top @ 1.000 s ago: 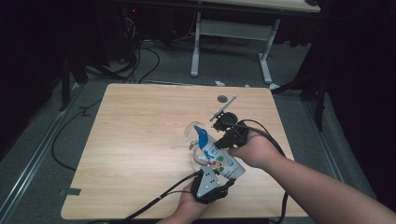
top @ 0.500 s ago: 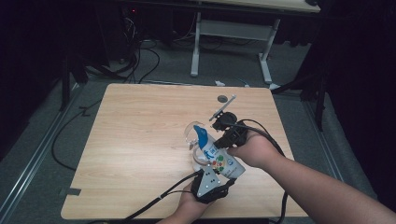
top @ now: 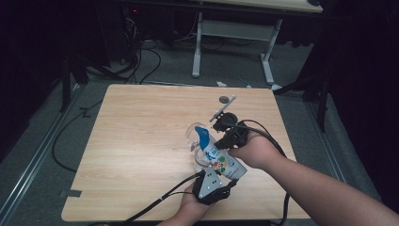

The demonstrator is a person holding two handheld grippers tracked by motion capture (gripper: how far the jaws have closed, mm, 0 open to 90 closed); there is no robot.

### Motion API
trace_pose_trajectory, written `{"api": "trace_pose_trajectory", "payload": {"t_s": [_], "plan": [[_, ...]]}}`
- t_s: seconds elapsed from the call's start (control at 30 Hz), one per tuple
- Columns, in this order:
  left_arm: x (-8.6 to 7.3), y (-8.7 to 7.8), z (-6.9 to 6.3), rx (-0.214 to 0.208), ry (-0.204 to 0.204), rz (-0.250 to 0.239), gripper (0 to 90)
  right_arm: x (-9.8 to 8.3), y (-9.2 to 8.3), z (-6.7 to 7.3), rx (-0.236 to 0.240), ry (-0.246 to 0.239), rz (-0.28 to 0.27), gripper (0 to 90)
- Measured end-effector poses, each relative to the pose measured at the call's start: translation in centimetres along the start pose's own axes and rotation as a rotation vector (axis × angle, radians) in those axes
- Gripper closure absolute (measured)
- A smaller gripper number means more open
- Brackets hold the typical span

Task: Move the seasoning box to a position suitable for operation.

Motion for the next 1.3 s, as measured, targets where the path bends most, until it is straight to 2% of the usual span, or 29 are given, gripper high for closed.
{"api": "trace_pose_trajectory", "payload": {"t_s": [0.7,0.8,1.3], "plan": [[0.18,0.15,-0.03,0.002,-0.008,-0.008,54.7,0.10,-0.14,0.05,-0.004,0.008,0.005,90.0],[0.18,0.15,-0.04,0.002,-0.009,-0.008,54.6,0.12,-0.09,-0.03,-0.006,-0.006,0.002,90.0],[0.22,0.25,-0.09,0.002,-0.015,-0.014,54.6,0.14,-0.07,-0.05,-0.009,-0.012,-0.001,90.0]]}}
Point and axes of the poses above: each handheld gripper's, and its own axes: y roughly forward along the jaws, x roughly out of its top, z roughly to its left, the point moved 2 cm from there along y, roughly forward along the jaws
